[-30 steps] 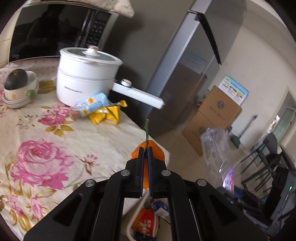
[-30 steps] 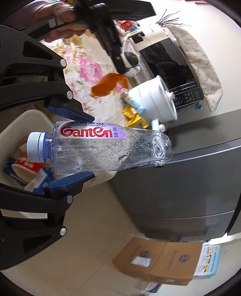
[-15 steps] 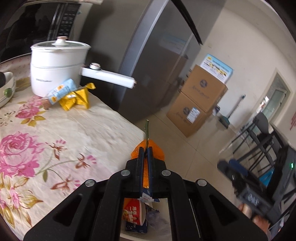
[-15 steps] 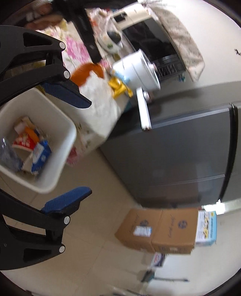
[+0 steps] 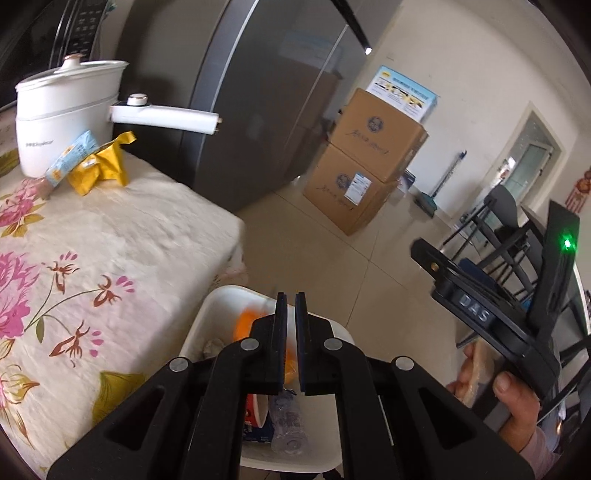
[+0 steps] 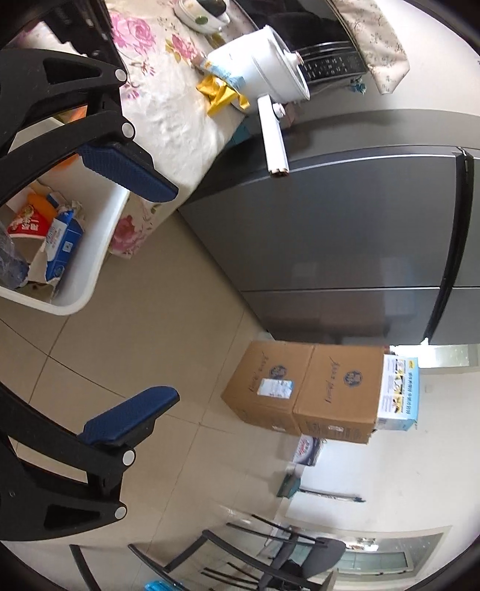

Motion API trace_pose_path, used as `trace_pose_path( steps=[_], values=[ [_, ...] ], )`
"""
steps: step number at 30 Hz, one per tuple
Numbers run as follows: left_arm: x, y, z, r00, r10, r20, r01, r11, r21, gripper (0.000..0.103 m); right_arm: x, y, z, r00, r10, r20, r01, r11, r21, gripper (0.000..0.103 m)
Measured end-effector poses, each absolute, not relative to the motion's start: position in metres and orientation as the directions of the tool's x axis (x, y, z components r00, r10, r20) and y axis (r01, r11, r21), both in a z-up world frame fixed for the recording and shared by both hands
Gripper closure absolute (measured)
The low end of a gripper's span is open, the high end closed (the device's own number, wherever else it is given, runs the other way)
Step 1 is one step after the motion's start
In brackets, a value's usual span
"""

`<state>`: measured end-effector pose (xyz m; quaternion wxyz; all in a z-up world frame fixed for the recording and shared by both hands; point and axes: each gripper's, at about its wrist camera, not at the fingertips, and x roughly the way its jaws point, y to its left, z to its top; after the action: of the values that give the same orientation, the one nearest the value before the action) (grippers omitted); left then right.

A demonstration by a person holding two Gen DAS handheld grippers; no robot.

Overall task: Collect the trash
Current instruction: 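Carry the bottle and pepper over the bin and open both tools, then move the right tool back to the table and grasp the blue milk carton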

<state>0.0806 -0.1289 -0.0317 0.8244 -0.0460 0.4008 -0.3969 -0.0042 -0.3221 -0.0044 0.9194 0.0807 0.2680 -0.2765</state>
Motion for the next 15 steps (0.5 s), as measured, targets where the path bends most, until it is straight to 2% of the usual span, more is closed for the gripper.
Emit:
trace_pose_path(
  steps=[2, 4, 8, 12, 15],
  values=[
    [0.079, -0.131, -0.030, 0.355, -0.699, -0.621, 0.627, 0.671, -0.396, 0.094, -0.006, -0.320, -0.005, 0.701, -0.475, -0.532, 0.556, 0.831, -0.010, 0.007],
    [0.078, -0.131, -0.029, 0.364, -0.694, -0.621, 0.626, 0.676, -0.389, 0.082, -0.004, -0.319, -0.007, 0.696, -0.479, -0.535, 0.556, 0.831, -0.020, 0.007],
    [0.081, -0.129, -0.031, 0.386, -0.670, -0.634, 0.613, 0.700, -0.367, 0.077, 0.000, -0.315, -0.008, 0.687, -0.480, -0.545, 0.551, 0.834, -0.040, 0.007],
    [0.082, -0.127, -0.031, 0.454, -0.618, -0.642, 0.589, 0.749, -0.304, 0.059, 0.003, -0.310, -0.008, 0.690, -0.480, -0.542, 0.542, 0.839, -0.051, 0.007],
    [0.082, -0.123, -0.030, 0.491, -0.594, -0.638, 0.577, 0.770, -0.273, 0.054, 0.006, -0.305, -0.008, 0.697, -0.469, -0.542, 0.527, 0.848, -0.056, 0.007]
  ],
)
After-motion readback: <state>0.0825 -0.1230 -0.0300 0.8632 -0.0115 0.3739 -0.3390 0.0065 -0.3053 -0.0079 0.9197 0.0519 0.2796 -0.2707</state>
